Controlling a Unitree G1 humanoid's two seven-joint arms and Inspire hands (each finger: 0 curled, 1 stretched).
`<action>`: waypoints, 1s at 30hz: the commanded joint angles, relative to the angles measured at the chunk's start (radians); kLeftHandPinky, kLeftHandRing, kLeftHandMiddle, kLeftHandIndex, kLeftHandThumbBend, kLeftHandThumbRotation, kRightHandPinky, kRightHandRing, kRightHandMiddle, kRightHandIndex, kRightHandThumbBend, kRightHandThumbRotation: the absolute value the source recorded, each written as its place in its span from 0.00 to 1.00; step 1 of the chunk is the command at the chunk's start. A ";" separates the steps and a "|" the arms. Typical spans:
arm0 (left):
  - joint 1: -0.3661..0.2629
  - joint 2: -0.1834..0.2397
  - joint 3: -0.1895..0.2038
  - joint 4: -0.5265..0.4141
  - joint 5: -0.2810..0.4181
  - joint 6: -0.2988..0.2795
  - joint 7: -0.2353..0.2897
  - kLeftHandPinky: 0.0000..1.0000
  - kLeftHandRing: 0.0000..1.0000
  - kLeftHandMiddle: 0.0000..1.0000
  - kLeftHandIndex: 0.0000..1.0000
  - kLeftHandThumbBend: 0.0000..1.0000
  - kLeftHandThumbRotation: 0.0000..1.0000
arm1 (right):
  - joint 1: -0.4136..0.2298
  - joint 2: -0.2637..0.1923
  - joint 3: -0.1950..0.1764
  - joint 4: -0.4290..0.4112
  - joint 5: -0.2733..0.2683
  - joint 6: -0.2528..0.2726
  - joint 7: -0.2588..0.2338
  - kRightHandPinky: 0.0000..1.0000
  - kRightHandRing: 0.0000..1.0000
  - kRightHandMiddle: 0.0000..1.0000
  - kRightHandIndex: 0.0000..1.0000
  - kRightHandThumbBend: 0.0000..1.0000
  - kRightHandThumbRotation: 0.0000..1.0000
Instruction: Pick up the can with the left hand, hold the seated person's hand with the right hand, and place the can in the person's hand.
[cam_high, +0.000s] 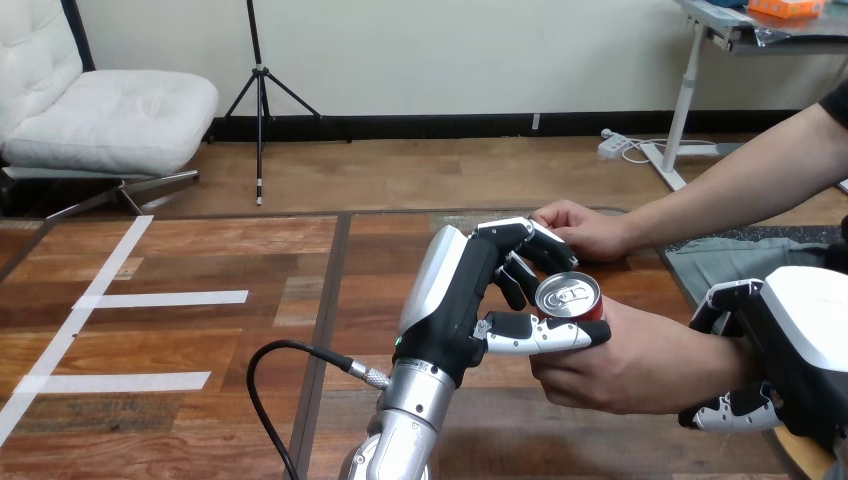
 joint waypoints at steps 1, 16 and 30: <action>-0.032 -0.045 0.006 -0.024 0.002 -0.023 0.007 0.34 0.39 0.46 0.49 0.65 0.00 | -0.038 0.008 -0.009 -0.035 0.009 -0.012 -0.004 0.26 0.33 0.42 0.50 0.87 0.00; -0.029 -0.019 -0.015 -0.094 0.022 0.079 -0.083 0.57 0.67 0.71 0.69 0.84 0.00 | -0.039 0.005 -0.011 -0.032 0.011 -0.018 -0.007 0.26 0.34 0.43 0.50 0.86 0.00; -0.022 0.003 -0.035 -0.166 0.083 0.187 -0.173 0.95 0.98 0.98 0.98 0.96 0.34 | -0.039 0.000 -0.013 -0.026 0.012 -0.023 -0.008 0.25 0.33 0.42 0.50 0.86 0.00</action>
